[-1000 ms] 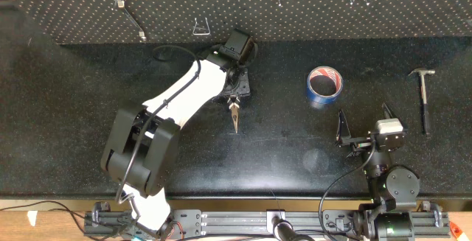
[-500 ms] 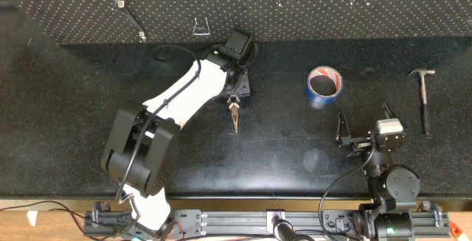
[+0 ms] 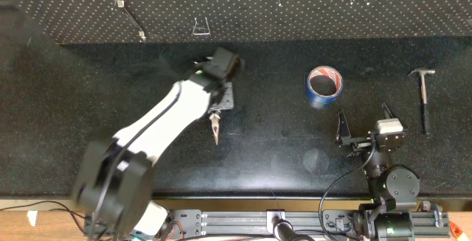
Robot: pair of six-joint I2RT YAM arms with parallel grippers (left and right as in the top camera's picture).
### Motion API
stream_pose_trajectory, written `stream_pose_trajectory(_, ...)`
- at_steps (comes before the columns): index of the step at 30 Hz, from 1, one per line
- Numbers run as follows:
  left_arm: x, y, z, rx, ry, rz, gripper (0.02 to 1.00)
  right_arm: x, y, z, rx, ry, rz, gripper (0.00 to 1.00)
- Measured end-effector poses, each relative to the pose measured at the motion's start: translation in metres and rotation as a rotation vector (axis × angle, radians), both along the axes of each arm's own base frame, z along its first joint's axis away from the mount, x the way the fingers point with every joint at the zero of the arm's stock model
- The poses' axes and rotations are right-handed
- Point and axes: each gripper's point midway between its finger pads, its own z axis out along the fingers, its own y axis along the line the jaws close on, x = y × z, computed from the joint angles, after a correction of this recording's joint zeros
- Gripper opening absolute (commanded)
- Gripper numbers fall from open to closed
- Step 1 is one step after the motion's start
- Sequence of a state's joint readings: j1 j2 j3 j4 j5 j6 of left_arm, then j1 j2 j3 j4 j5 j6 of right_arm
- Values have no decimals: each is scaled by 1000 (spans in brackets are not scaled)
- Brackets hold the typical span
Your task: Place Tools Onto Pegboard
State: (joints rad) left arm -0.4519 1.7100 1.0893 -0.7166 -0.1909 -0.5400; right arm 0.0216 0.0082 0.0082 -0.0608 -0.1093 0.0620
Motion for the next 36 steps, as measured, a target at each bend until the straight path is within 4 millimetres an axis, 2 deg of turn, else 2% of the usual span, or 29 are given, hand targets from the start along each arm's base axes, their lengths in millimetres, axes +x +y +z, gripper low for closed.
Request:
stream_pose_trajectory(3, 26, 15, 44, -77, -274, -7, 27, 0, 0, 0, 0, 0, 0, 976)
stream_pose_trajectory(5, 49, 19, 85, -108, -494, -48, 27, 0, 0, 0, 0, 0, 0, 976)
stream_pose_trajectory(9, 91, 4, 151, -102, -813, -170, 25, 0, 0, 0, 0, 0, 0, 976)
stream_pose_trajectory(12, 110, -2, 189, -61, -995, -234, 25, 0, 0, 0, 0, 0, 0, 976)
stream_pose_trajectory(16, 112, 5, 204, -8, -1049, -264, 27, 0, 0, 0, 0, 0, 0, 976)
stream_pose_trajectory(19, 100, 18, 216, 9, -1085, -252, 27, 0, 0, 0, 0, 0, 0, 976)
stream_pose_trajectory(21, 86, 31, 238, 3, -1179, -232, 27, 0, 0, 0, 0, 0, 0, 976)
stream_pose_trajectory(24, 83, 35, 260, -3, -1293, -218, 25, 0, 0, 0, 0, 0, 0, 976)
stream_pose_trajectory(28, 97, 29, 258, -14, -1355, -218, 27, 0, 0, 0, 0, 0, 0, 976)
stream_pose_trajectory(30, 109, 24, 242, -17, -1359, -224, 25, 0, 0, 0, 0, 0, 0, 976)
stream_pose_trajectory(36, 117, 21, 237, -20, -1383, -224, 27, 0, 0, 0, 0, 0, 0, 976)
